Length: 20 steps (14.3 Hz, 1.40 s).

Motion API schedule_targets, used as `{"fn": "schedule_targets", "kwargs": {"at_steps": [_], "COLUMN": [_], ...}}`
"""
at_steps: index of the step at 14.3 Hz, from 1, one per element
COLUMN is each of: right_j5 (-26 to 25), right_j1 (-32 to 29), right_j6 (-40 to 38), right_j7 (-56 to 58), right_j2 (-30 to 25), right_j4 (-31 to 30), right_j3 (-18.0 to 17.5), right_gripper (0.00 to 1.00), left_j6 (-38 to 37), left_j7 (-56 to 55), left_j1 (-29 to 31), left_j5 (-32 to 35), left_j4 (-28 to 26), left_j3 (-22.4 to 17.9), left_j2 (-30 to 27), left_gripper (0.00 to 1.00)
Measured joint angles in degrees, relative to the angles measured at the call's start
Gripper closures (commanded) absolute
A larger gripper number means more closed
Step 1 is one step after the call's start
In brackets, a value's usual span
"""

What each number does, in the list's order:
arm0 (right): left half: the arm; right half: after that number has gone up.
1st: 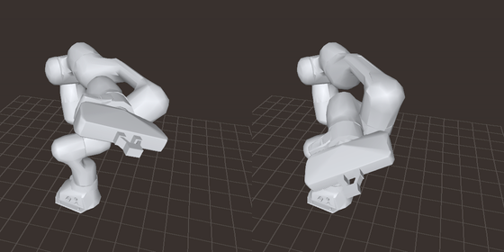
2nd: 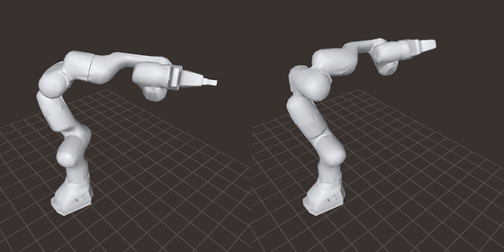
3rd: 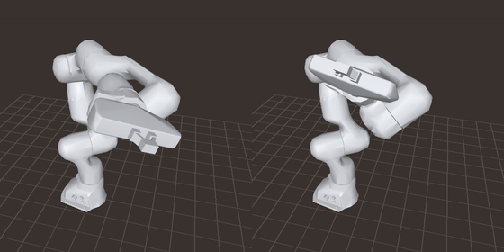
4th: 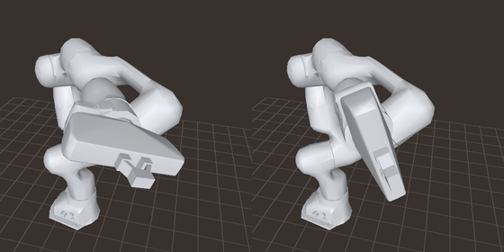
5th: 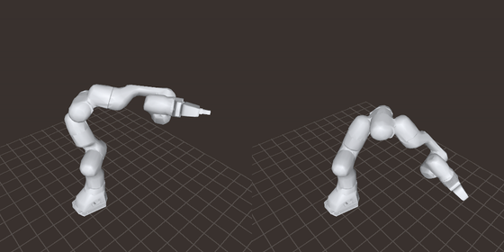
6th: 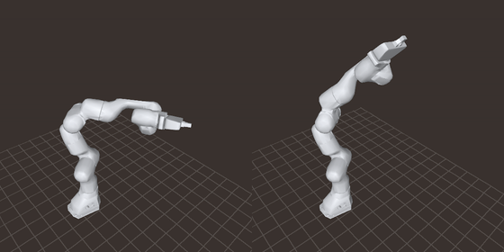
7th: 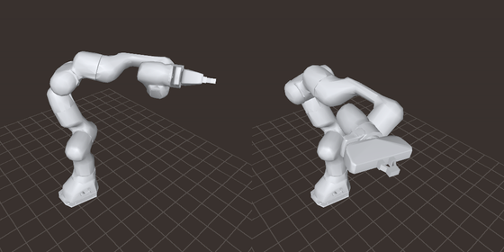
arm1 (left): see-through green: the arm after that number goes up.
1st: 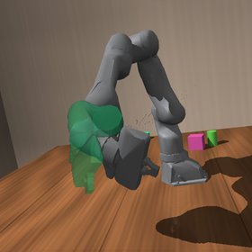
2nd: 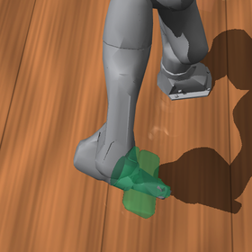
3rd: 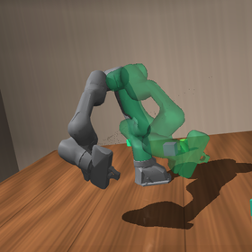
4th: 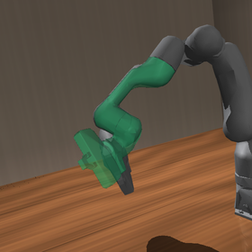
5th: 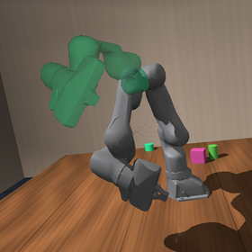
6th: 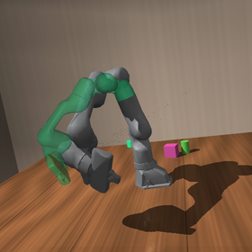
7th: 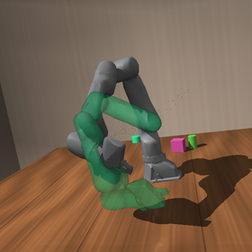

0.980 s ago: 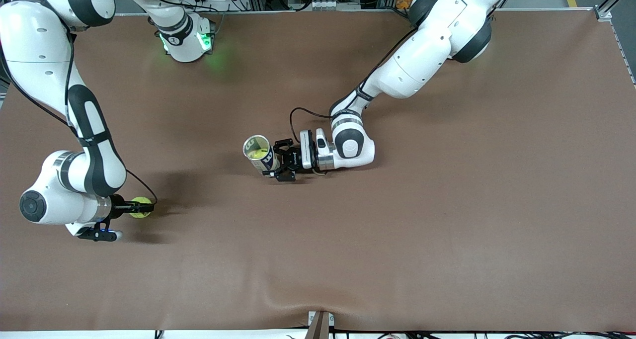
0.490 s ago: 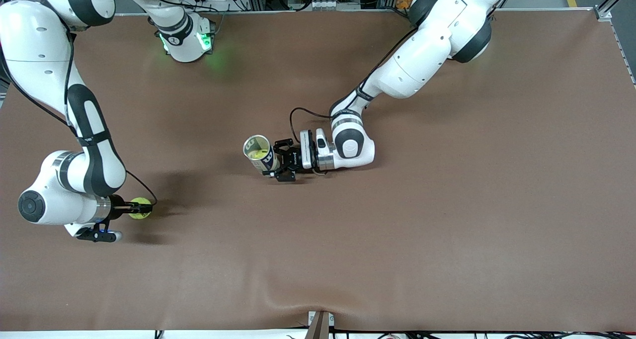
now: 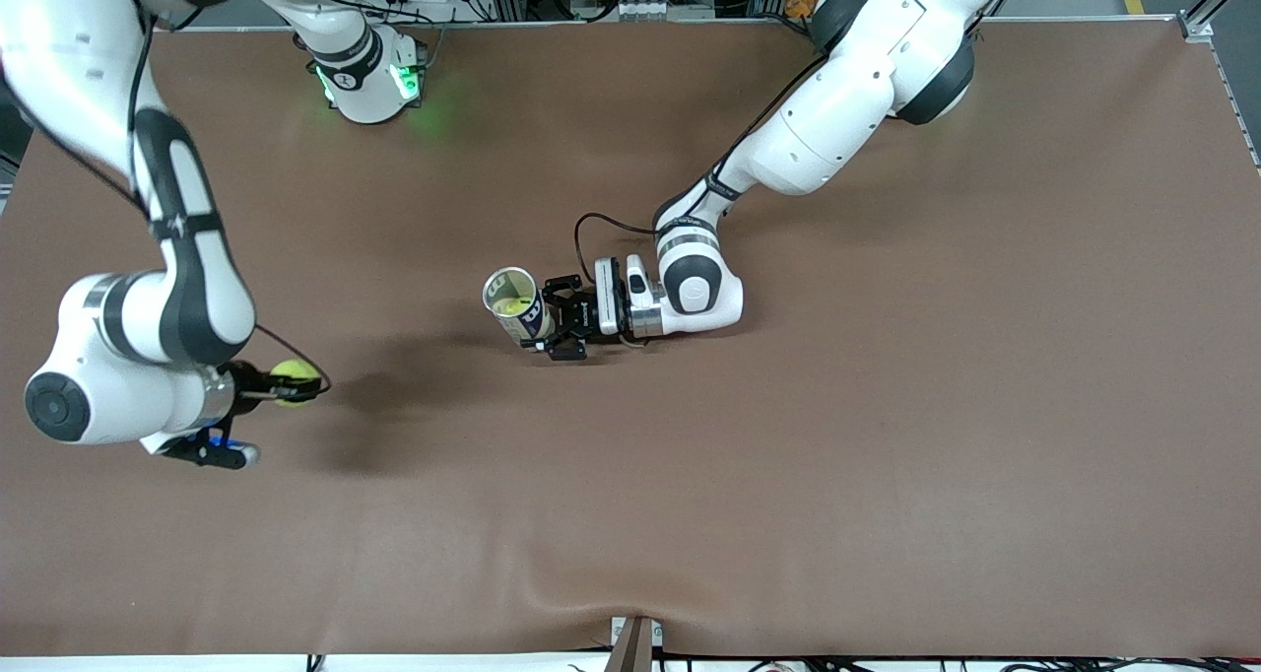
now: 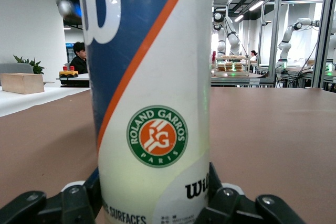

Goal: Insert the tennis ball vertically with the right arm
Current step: 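Carry the second ball to the can and insert it with the right gripper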

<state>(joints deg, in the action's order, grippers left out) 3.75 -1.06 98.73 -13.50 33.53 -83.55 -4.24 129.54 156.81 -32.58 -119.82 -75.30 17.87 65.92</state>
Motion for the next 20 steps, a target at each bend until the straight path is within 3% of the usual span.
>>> {"fn": "schedule_targets", "kwargs": {"at_steps": [5,11,20], "right_j5": [0.55,1.05,1.06], "right_j1": [11.12,23.65,28.93], "right_j6": [-5.55,-4.77,-2.77], "right_j7": [-17.53,-36.46,-46.62], "right_j2": [-6.63,-8.02,-8.01], "right_j4": [-0.45,-0.96,-1.92], "right_j3": [-0.31,-0.38,-0.31], "right_gripper": [0.43,0.43,0.42], "left_j6": [-0.03,-0.07,-0.07], "left_j7": [0.0,0.0,0.0], "left_j1": [-0.01,-0.02,-0.02], "left_j5": [0.0,0.0,0.0], "left_j4": [-0.01,-0.02,-0.02], "left_j3": [-0.03,-0.05,-0.06], "left_j2": [0.0,0.0,0.0], "left_gripper": [0.26,0.26,0.27]}}
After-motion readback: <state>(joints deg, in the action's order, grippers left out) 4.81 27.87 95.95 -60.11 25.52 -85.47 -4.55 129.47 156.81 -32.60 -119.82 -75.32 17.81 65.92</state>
